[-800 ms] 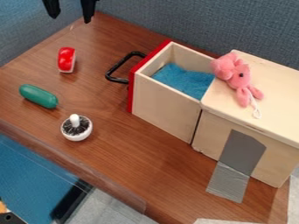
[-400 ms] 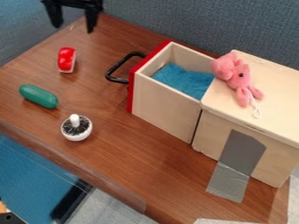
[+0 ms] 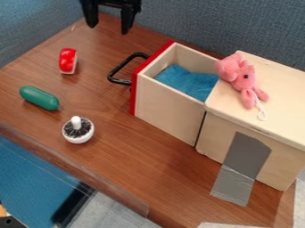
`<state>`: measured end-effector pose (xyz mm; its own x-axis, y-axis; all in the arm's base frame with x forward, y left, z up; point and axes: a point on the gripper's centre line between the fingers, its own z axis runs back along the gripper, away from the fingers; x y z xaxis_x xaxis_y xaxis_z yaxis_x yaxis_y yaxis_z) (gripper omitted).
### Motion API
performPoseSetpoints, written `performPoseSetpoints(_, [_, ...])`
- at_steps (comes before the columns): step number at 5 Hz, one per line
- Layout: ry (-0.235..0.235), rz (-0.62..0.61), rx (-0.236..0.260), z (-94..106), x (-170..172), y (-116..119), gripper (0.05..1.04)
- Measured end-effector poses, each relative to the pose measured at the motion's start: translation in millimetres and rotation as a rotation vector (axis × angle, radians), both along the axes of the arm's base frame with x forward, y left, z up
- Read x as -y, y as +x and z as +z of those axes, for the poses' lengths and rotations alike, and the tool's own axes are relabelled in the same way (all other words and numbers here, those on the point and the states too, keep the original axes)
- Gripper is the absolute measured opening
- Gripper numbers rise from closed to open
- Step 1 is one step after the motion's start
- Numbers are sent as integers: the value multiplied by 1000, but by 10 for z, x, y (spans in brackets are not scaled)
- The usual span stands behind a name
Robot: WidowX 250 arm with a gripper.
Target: Moving the bunny.
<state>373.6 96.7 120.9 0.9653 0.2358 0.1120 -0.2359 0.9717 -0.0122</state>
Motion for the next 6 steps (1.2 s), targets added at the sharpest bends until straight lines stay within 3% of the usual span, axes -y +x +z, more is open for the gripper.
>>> performPoseSetpoints(1, [21, -93, -15, 96, 423, 88, 1001])
performPoseSetpoints(4, [65, -329, 31, 457, 1494, 199, 1001])
performPoseSetpoints(5, [64, -387, 27, 452, 1720, 152, 1001])
performPoseSetpoints(6, [64, -434, -17, 314, 1889, 118, 1001])
